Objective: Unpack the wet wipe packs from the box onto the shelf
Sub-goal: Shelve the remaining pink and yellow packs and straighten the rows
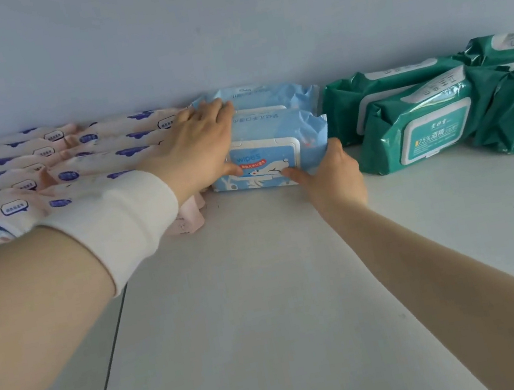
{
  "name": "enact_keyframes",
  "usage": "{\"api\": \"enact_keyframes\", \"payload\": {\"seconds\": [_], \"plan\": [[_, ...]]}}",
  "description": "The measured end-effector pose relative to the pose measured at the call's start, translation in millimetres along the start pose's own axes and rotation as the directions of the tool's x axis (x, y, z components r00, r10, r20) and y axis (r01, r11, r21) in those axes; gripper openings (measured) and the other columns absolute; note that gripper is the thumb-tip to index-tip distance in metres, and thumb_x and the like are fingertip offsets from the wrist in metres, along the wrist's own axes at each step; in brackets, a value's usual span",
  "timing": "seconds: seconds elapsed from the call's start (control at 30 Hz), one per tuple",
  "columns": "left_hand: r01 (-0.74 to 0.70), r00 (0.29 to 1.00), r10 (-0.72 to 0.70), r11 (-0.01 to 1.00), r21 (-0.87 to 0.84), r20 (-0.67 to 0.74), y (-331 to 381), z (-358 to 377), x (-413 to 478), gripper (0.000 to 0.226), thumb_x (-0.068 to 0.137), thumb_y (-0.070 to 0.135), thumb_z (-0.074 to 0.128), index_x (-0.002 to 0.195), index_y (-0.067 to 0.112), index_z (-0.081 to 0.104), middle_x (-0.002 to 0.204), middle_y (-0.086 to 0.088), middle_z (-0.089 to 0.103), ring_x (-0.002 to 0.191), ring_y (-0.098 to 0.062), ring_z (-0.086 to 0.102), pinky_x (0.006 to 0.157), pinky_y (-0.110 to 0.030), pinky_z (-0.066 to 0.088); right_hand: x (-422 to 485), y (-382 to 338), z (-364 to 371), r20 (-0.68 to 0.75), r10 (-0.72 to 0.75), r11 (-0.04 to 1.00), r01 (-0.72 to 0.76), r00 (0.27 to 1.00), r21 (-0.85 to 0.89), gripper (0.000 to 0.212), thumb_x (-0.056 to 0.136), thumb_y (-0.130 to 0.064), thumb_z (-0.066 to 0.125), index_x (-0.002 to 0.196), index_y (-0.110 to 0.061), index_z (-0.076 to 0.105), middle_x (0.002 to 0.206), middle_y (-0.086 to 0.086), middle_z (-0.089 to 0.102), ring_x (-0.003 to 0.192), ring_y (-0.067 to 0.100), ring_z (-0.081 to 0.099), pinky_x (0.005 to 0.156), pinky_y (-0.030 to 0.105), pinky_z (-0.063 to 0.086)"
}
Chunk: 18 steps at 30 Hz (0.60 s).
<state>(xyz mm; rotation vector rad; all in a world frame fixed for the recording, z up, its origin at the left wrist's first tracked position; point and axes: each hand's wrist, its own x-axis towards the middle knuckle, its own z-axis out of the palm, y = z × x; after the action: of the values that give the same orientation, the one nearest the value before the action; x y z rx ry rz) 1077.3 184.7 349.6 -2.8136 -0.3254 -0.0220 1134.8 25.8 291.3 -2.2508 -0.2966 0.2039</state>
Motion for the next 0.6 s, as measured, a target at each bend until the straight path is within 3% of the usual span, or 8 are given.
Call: {"api": "enact_keyframes", "payload": {"seconds": [0.23,0.37,0.5,0.6], "plan": [[-0.019,0.999,0.016,0.994,-0.11,-0.029,-11.1,-0.6,4.9,0.103,0.072,0.061,0.064,0.147,0.008,0.018,0.155,-0.014,0.018,0.143,-0.028,0.021,0.112,-0.04,0.024,9.4,-1.0,-2.4,-0.001,0.003,0.998,-0.002,1.0,0.064,0.072,0.07,-0.041,0.077,0.126,-0.013,0.044,0.12,0.009,0.059,0.105,0.035,0.061,0.087,0.048,0.051],[-0.014,0.999,0.009,0.99,-0.144,-0.034,-13.4,5.7,9.4,0.095,0.072,0.059,0.065,0.14,0.002,0.029,0.145,-0.014,0.034,0.132,-0.03,0.038,0.105,-0.039,0.032,17.8,-0.8,-0.4,0.045,0.017,0.999,-0.018,0.999,0.029,0.061,0.071,-0.044,0.075,0.118,-0.016,0.046,0.107,0.004,0.062,0.092,0.035,0.066,0.082,0.049,0.053],[-0.013,1.0,0.01,0.992,-0.122,-0.027,-10.1,12.7,12.4,0.095,0.075,0.056,0.063,0.139,-0.004,0.027,0.143,-0.021,0.032,0.13,-0.036,0.036,0.111,-0.041,0.028,21.7,-3.1,-3.3,0.094,0.02,1.0,-0.018,0.995,-0.019,0.06,0.074,-0.044,0.072,0.121,-0.017,0.045,0.094,0.004,0.063,0.072,0.028,0.066,0.081,0.047,0.054],[0.02,0.998,-0.013,0.993,-0.113,0.058,-5.3,5.3,11.0,0.095,0.076,0.057,0.061,0.138,-0.004,0.025,0.144,-0.022,0.028,0.133,-0.036,0.032,0.111,-0.042,0.027,16.0,-5.8,-7.1,0.095,0.036,0.999,-0.037,0.995,0.008,0.063,0.072,-0.043,0.075,0.118,-0.012,0.046,0.103,0.006,0.063,0.083,0.031,0.067,0.082,0.048,0.054]]}}
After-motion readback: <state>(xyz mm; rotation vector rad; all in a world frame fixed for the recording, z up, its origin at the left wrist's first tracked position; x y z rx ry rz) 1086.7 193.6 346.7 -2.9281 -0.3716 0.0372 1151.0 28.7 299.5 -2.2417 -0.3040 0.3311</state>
